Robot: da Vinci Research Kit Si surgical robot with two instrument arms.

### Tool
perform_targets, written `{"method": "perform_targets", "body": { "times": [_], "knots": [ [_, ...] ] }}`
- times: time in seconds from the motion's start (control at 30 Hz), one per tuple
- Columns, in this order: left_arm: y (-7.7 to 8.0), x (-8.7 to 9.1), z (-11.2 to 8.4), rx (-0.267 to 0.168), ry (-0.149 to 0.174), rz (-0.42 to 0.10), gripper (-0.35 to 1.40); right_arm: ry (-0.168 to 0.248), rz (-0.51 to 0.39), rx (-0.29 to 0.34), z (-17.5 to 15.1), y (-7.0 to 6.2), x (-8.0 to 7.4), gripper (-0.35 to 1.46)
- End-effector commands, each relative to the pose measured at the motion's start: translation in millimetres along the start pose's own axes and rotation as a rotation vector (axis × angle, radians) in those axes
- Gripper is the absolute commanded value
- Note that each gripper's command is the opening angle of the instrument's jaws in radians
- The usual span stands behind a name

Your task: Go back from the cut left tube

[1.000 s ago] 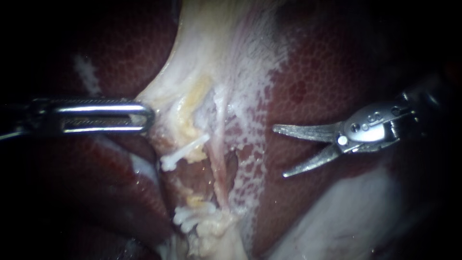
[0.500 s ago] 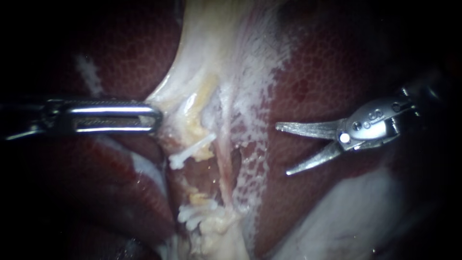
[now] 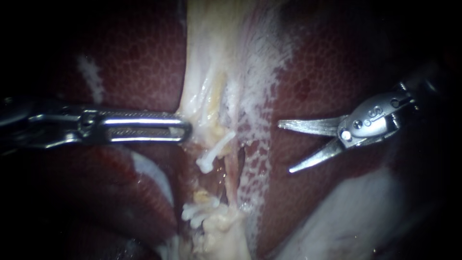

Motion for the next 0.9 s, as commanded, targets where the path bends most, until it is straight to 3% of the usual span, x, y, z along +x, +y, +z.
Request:
{"method": "perform_targets", "body": {
  "times": [0.03, 0.27, 0.9],
  "knots": [
    [0.0, 0.0, 0.0, 0.001, 0.000, 0.000, -0.35, -0.004, -0.002, -0.007, 0.0, 0.1, 0.0, 1.43],
    [0.1, 0.0, 0.0, 0.000, 0.003, 0.000, -0.35, -0.029, 0.017, -0.051, -0.1, 0.1, -0.1, 1.43],
    [0.0, 0.0, -0.1, 0.001, 0.003, 0.000, -0.35, -0.032, 0.019, -0.054, -0.2, 0.0, -0.3, 1.43]
  ]
}}
